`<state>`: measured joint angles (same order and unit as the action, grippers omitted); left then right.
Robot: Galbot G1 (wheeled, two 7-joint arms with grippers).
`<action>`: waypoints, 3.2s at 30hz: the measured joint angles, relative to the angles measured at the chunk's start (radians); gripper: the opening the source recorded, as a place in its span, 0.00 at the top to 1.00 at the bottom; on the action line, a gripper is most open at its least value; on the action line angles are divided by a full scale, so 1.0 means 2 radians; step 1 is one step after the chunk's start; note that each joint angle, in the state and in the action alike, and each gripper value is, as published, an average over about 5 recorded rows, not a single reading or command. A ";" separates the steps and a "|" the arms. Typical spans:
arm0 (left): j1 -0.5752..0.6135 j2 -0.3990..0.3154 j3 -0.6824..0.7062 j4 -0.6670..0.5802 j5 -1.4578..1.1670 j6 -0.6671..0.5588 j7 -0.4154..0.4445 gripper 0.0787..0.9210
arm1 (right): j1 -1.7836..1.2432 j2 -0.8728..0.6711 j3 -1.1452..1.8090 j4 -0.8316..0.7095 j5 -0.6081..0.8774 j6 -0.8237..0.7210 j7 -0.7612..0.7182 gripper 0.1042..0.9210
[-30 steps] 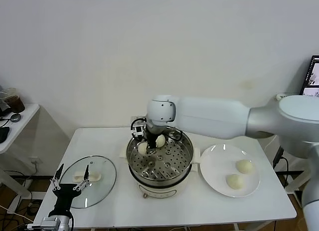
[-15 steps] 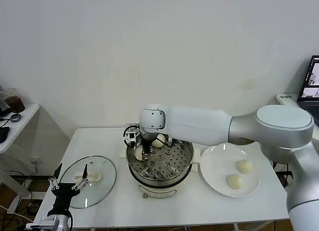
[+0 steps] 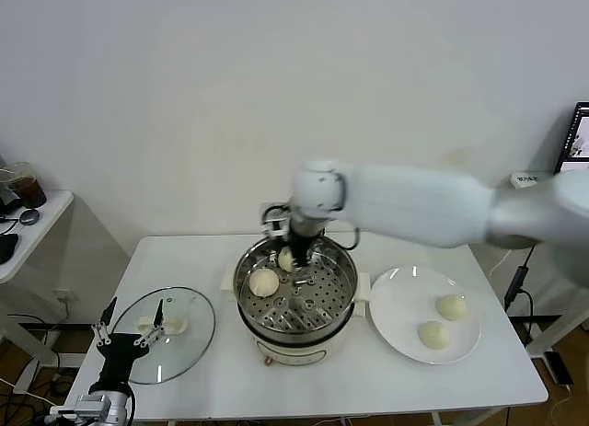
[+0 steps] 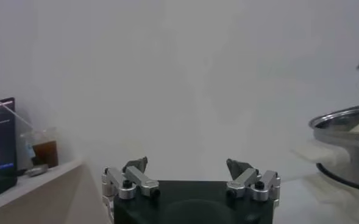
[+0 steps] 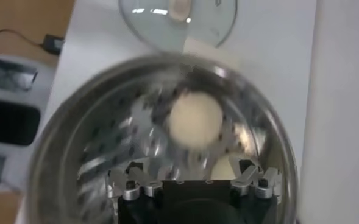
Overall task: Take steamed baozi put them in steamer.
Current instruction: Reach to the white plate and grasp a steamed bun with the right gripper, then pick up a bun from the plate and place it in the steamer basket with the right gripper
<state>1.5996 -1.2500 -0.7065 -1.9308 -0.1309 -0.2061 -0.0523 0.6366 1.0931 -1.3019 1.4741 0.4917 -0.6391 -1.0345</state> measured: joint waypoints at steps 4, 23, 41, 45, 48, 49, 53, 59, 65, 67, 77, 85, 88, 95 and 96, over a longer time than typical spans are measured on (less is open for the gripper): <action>-0.003 0.003 0.004 0.002 0.002 0.001 0.000 0.12 | 0.015 -0.073 -0.001 0.035 -0.032 0.040 -0.044 0.12; 0.001 -0.003 0.005 0.005 0.013 0.003 0.000 0.12 | -0.169 -0.322 0.126 0.081 -0.230 0.167 -0.102 0.12; 0.019 -0.012 -0.016 -0.011 0.015 0.003 -0.001 0.12 | -0.394 -0.314 0.299 0.010 -0.333 0.203 -0.067 0.12; 0.022 -0.012 -0.020 -0.012 0.016 0.002 -0.001 0.12 | -0.415 -0.298 0.315 -0.009 -0.342 0.204 -0.060 0.13; 0.022 -0.012 -0.021 -0.012 0.016 0.002 -0.001 0.12 | -0.423 -0.286 0.322 -0.020 -0.347 0.204 -0.056 0.14; 0.022 -0.012 -0.021 -0.013 0.016 0.002 -0.001 0.12 | -0.425 -0.282 0.324 -0.023 -0.348 0.204 -0.055 0.14; 0.021 -0.013 -0.021 -0.013 0.017 0.003 -0.001 0.12 | -0.432 -0.269 0.328 -0.033 -0.352 0.201 -0.052 0.18; 0.021 -0.014 -0.020 -0.013 0.018 0.003 -0.001 0.12 | -0.439 -0.259 0.331 -0.038 -0.359 0.197 -0.053 0.28; 0.018 -0.014 -0.017 -0.013 0.018 0.004 -0.001 0.12 | -0.440 -0.255 0.333 -0.040 -0.362 0.192 -0.055 0.43; 0.017 -0.014 -0.016 -0.013 0.018 0.005 0.000 0.12 | -0.440 -0.254 0.334 -0.040 -0.362 0.191 -0.056 0.46; 0.015 -0.012 -0.015 -0.016 0.019 0.008 0.000 0.12 | -0.410 -0.265 0.321 -0.029 -0.345 0.190 -0.068 0.51; 0.009 -0.006 -0.010 -0.012 0.017 0.009 0.000 0.12 | -0.298 -0.268 0.276 -0.023 -0.291 0.201 -0.087 0.51; 0.007 -0.003 -0.007 -0.010 0.016 0.009 0.000 0.12 | -0.239 -0.259 0.251 -0.019 -0.261 0.208 -0.090 0.51; 0.007 -0.001 -0.006 -0.011 0.015 0.009 0.000 0.12 | -0.115 -0.213 0.185 -0.003 -0.188 0.233 -0.086 0.51; 0.007 -0.001 -0.007 -0.011 0.015 0.009 0.000 0.12 | -0.103 -0.204 0.176 0.000 -0.179 0.237 -0.084 0.51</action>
<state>1.6137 -1.2518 -0.7204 -1.9536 -0.1011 -0.1887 -0.0516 0.4306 0.6850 -0.9497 1.4747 0.1336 -0.1647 -1.2017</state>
